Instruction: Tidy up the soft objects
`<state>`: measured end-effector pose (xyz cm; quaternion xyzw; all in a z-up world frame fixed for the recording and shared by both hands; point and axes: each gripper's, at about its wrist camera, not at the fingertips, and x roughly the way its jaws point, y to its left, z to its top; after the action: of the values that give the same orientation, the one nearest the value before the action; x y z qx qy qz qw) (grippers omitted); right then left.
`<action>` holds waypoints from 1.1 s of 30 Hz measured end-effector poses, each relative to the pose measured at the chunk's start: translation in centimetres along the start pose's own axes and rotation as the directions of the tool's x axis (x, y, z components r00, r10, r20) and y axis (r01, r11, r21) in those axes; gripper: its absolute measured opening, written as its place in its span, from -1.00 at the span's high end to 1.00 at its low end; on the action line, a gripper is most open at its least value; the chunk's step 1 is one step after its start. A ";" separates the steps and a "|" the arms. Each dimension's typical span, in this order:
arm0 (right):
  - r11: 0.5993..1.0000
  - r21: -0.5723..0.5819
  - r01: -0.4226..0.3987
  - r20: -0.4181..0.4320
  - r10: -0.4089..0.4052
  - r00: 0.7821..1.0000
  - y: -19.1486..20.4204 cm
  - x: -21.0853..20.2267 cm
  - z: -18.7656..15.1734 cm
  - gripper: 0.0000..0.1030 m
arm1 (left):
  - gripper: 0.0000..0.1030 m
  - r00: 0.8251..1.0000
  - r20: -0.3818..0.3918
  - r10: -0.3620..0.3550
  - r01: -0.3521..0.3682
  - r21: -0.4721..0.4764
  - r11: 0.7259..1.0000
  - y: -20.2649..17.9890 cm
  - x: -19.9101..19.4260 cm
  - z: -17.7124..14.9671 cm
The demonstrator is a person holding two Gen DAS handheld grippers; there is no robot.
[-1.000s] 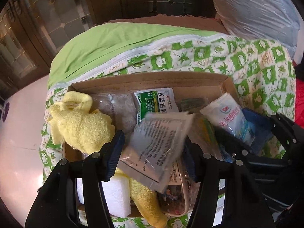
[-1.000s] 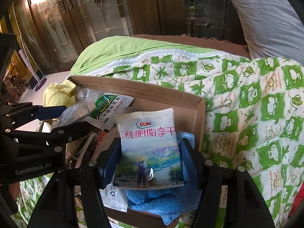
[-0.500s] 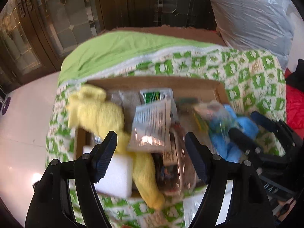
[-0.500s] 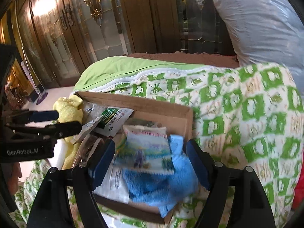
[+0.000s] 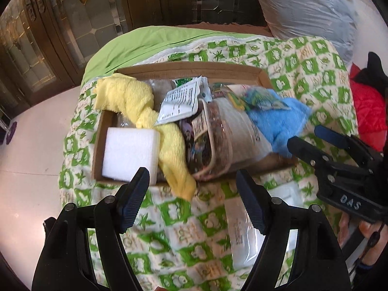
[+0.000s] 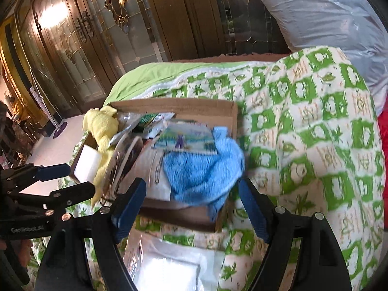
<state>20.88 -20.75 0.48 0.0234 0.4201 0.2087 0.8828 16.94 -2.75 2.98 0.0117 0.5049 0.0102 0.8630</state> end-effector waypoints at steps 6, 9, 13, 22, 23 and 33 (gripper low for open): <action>1.000 0.003 0.002 -0.029 -0.002 1.000 0.3 -0.1 -1.3 -0.54 | -0.45 1.000 -0.024 0.008 -0.008 0.001 1.000 0.2 0.0 -2.4; 1.000 0.003 -0.001 -0.054 0.001 0.999 0.5 -0.1 -1.9 -0.54 | -0.45 0.999 -0.050 0.006 -0.006 -0.004 1.000 0.4 0.6 -4.1; 1.000 0.010 -0.009 -0.081 0.010 0.997 0.8 -0.3 -3.0 -0.54 | -0.45 0.996 -0.086 -0.011 0.010 -0.018 1.000 0.5 1.7 -6.5; 0.997 -0.073 0.041 0.023 -0.039 0.999 3.5 -3.0 -4.9 -0.66 | -0.45 0.984 0.110 0.139 -0.140 0.000 0.990 -0.2 -1.5 -8.5; 0.996 -0.071 0.044 0.041 -0.041 0.998 3.7 -3.5 -5.1 -0.78 | -0.45 0.983 0.129 0.133 -0.133 -0.005 0.991 -0.3 -2.1 -8.6; 0.993 0.018 0.114 0.167 -0.115 0.979 4.1 -7.9 -5.8 -1.00 | -0.45 0.974 0.204 0.098 -0.085 -0.069 0.994 -0.7 -4.9 -8.5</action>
<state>10.65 -20.83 3.45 0.0203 0.3459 0.1532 0.9255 7.15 -3.55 3.10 0.0103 0.4108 0.0637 0.9094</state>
